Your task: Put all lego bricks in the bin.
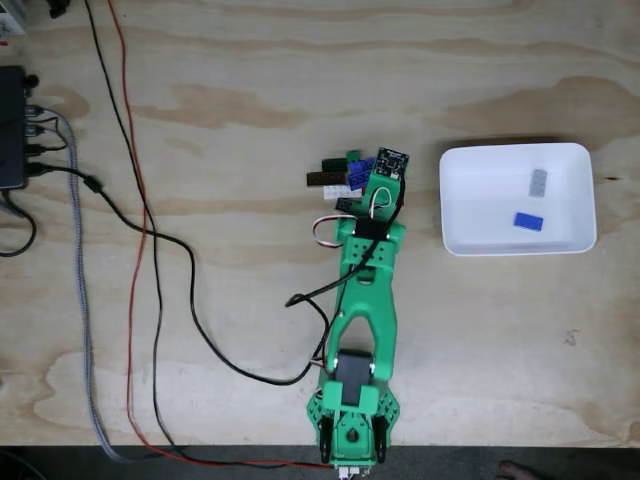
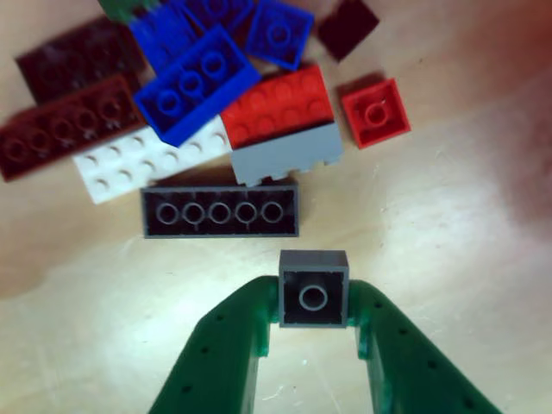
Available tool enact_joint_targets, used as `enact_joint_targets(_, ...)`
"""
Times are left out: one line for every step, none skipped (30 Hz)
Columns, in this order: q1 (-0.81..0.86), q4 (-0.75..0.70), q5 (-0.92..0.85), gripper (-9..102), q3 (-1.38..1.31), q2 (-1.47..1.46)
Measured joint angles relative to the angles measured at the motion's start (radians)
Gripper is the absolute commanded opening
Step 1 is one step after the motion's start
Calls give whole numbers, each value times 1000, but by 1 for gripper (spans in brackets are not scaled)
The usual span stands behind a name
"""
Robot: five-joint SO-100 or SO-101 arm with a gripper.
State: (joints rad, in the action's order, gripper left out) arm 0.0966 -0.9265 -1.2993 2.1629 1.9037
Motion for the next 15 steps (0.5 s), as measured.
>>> enact_joint_targets(0,-11,12,0,0,64)
enact_joint_targets(5,-18,29,0,-6,120)
enact_joint_targets(23,-18,52,0,-12,175)
enact_joint_targets(49,-6,67,0,-20,242)
enact_joint_targets(91,12,72,0,-32,319)
enact_joint_targets(140,37,75,0,-51,393)
enact_joint_targets(196,61,74,0,-67,456)
enact_joint_targets(261,89,74,0,-83,492)
enact_joint_targets(325,120,74,0,-91,500)
enact_joint_targets(387,150,69,0,-95,465)
enact_joint_targets(437,183,58,1,-97,407)
enact_joint_targets(480,218,44,1,-95,322)
enact_joint_targets(522,249,25,3,-91,238)
enact_joint_targets(558,273,12,7,-92,160)
enact_joint_targets(594,291,3,14,-92,97)
